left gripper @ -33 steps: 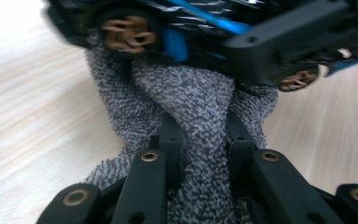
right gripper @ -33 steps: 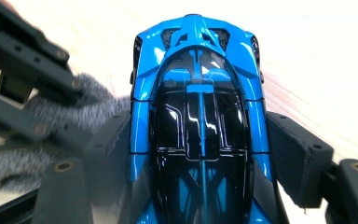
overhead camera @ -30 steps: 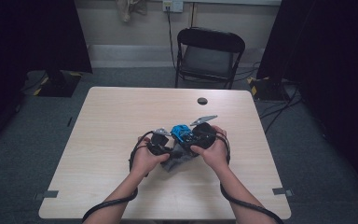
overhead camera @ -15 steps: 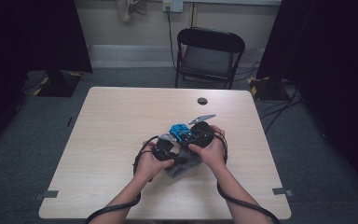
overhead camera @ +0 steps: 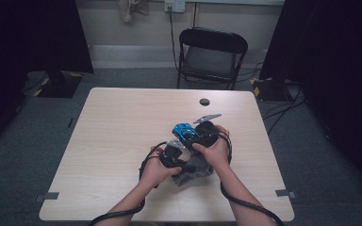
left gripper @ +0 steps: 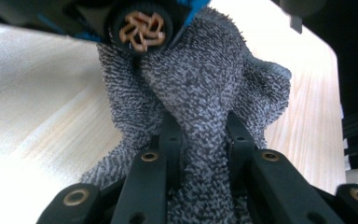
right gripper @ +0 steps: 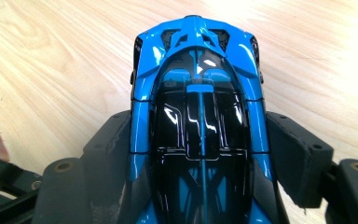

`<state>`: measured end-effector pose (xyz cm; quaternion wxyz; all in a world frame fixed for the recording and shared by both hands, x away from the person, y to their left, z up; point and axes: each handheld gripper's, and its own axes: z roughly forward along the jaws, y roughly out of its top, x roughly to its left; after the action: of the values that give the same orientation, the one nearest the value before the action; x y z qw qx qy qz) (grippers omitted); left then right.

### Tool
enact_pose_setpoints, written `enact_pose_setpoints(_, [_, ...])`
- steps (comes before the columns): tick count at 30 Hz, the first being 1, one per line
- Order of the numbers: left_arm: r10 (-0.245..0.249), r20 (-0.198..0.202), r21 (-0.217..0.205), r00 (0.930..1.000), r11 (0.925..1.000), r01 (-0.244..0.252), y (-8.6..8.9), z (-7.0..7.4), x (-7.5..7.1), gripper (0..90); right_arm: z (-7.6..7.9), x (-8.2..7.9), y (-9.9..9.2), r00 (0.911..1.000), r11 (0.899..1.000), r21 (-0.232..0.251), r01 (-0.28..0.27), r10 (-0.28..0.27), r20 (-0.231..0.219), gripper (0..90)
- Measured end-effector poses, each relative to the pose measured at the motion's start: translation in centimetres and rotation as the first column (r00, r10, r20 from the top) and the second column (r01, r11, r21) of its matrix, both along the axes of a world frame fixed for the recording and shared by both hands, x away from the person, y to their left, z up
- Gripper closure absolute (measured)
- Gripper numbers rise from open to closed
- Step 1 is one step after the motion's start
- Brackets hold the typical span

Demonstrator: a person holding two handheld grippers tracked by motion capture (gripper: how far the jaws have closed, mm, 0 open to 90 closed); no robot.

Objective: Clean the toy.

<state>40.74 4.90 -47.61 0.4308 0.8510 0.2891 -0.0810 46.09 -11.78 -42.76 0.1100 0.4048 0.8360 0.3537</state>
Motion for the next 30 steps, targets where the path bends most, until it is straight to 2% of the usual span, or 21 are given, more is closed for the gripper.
enact_pose_setpoints(3, [-0.011, 0.004, 0.011, 0.9999, 0.9999, 0.011, 0.1, 0.0, -0.1, 74.1, 0.3, 0.0, -0.2, 1.0, 1.0, -0.01, 0.001, -0.001, 0.01, 28.5])
enact_pose_setpoints(6, [-0.008, 0.017, 0.054, 0.9998, 0.9985, 0.007, 0.6, 0.1, 0.0, 74.1, 0.6, 0.1, -0.6, 0.9999, 1.0, 0.007, 0.004, -0.004, 0.012, 28.5])
enact_pose_setpoints(10, [0.044, 0.025, 0.067, 0.9987, 0.9967, -0.046, 2.2, 0.5, 1.0, 74.1, 0.9, -0.1, -1.0, 0.9999, 1.0, -0.005, -0.006, 0.006, 0.013, 28.5])
enact_pose_setpoints(13, [0.092, 0.039, 0.077, 0.995, 0.9925, -0.095, 3.7, 1.0, 2.0, 74.1, 1.0, -0.3, -1.3, 0.9998, 1.0, 0.003, -0.006, 0.006, 0.017, 28.5])
enact_pose_setpoints(16, [0.14, 0.067, 0.097, 0.9878, 0.9845, -0.146, 5.0, 1.4, 2.8, 74.0, 1.0, -0.4, -1.5, 0.9999, 1.0, 0.002, -0.008, 0.008, 0.015, 28.5])
enact_pose_setpoints(19, [0.186, 0.067, 0.114, 0.9802, 0.9746, -0.193, 6.1, 1.6, 3.6, 74.1, 1.1, -0.5, -1.6, 0.9997, 1.0, 0.004, -0.017, 0.016, 0.019, 28.5])
enact_pose_setpoints(25, [0.262, 0.08, 0.108, 0.9618, 0.9569, -0.27, 8.0, 1.5, 4.8, 74.1, 1.2, -0.9, -1.7, 0.9994, 1.0, 0.004, -0.028, 0.028, 0.021, 28.5])
enact_pose_setpoints(30, [0.31, 0.085, 0.075, 0.9471, 0.9458, -0.316, 8.8, 1.7, 5.5, 74.1, 0.9, -1.0, -1.8, 0.9991, 0.999, 0.016, -0.04, 0.039, 0.015, 28.5])
